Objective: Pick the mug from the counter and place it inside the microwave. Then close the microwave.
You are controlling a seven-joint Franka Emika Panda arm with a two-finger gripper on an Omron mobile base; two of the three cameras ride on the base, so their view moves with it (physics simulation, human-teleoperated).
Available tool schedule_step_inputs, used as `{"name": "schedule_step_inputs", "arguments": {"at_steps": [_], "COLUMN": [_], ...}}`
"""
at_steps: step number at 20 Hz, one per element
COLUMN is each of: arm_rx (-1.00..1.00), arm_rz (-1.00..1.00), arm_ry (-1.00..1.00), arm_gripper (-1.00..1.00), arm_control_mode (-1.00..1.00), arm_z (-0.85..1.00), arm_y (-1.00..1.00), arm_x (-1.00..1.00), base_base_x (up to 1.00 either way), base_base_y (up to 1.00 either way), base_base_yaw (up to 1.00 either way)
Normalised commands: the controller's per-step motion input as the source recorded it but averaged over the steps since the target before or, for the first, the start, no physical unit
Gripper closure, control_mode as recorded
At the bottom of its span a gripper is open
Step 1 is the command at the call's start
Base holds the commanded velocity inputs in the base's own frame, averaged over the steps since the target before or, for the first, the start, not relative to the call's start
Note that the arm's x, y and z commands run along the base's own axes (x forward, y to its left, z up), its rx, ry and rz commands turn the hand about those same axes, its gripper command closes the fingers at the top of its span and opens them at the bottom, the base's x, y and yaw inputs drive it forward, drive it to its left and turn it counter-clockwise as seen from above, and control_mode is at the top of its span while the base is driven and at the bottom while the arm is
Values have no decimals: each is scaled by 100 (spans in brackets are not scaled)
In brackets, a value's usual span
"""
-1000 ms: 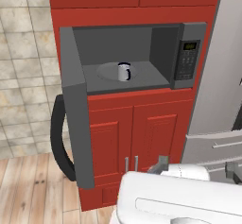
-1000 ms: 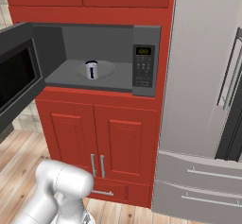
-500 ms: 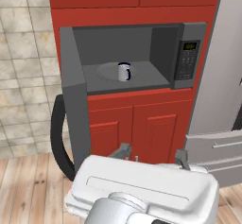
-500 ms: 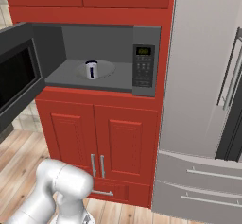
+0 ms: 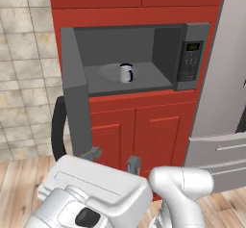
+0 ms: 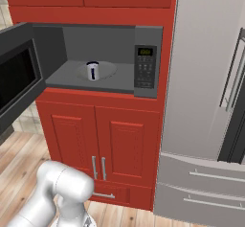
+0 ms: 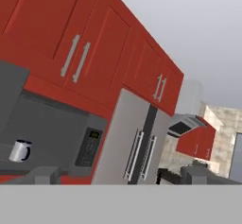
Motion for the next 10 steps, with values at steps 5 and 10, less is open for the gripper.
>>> {"name": "schedule_step_inputs", "arguments": {"at_steps": [5,10], "arm_rx": [-1,-2], "arm_rz": [-10,-8], "arm_ry": [-7,-4], "arm_gripper": [-100,-100], "arm_control_mode": [-100,-100], "arm_z": [-30,-10], "arm_y": [43,42], "arm_x": [32,17], "base_base_x": [0,0], "base_base_y": [0,0], "base_base_yaw": [0,0]}}
